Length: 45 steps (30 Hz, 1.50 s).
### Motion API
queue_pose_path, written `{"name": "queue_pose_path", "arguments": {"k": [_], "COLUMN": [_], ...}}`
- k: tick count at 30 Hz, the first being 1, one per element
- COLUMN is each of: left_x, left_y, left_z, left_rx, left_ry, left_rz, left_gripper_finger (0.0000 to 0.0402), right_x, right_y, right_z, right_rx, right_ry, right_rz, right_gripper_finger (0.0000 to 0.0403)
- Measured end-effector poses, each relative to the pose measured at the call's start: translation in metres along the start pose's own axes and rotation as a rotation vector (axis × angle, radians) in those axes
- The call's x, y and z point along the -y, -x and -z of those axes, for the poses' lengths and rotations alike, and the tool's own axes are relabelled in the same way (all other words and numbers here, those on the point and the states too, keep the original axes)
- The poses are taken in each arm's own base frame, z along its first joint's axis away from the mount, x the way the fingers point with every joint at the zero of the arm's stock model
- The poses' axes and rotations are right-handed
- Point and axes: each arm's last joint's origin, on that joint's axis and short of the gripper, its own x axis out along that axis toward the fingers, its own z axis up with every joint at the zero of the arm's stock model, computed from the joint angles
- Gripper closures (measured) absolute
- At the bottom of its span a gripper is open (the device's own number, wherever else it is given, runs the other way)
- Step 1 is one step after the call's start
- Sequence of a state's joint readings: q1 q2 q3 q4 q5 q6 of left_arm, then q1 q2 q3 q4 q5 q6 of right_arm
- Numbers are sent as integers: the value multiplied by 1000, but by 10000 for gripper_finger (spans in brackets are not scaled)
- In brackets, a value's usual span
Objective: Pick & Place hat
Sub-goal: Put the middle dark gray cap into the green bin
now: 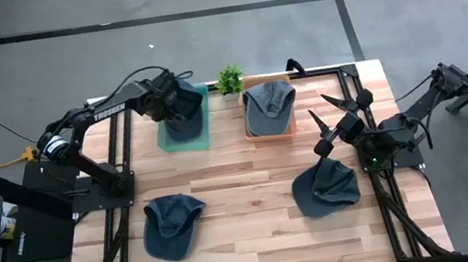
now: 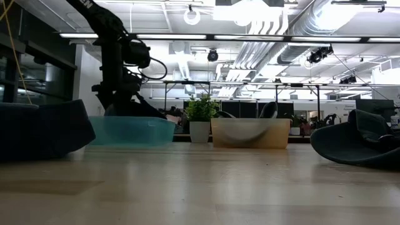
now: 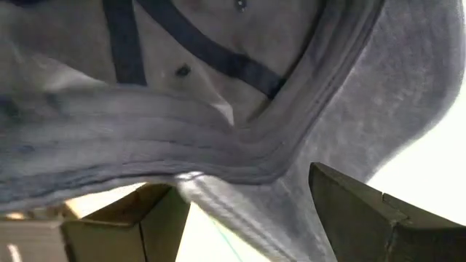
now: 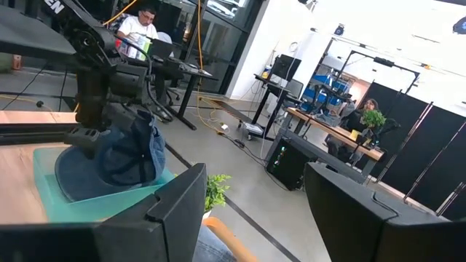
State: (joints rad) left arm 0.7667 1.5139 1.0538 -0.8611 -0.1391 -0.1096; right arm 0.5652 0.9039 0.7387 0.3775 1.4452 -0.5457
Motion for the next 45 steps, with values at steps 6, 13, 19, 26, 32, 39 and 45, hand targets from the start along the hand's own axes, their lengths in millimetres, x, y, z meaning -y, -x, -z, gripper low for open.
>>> {"name": "queue_pose_path", "arguments": {"k": [6,13,19,26,32,39,45], "left_x": [22,43,51,53,54,54,54], "left_y": [4,11,13,13,12,12,13], "left_z": [2,7,9,7,6,6,5], "left_rx": [44,114,150,170,169,175,186], "left_ry": [-72,-132,-109,-64,-55,-54,-47], "left_rz": [-135,-330,-373,-316,-295,-281,-283], "left_gripper_finger": [132,131,138,180,260,374,367], "right_x": [0,0,0,0,0,0,0], "right_y": [0,0,0,0,0,0,0], "right_z": [0,0,0,0,0,0,1], "right_rx": [0,0,-1,-1,-1,-1,-2], "right_ry": [0,0,0,1,1,1,-1], "right_rz": [0,0,2,2,2,2,2], "right_gripper_finger": [176,176,176,176,176,176,176]}}
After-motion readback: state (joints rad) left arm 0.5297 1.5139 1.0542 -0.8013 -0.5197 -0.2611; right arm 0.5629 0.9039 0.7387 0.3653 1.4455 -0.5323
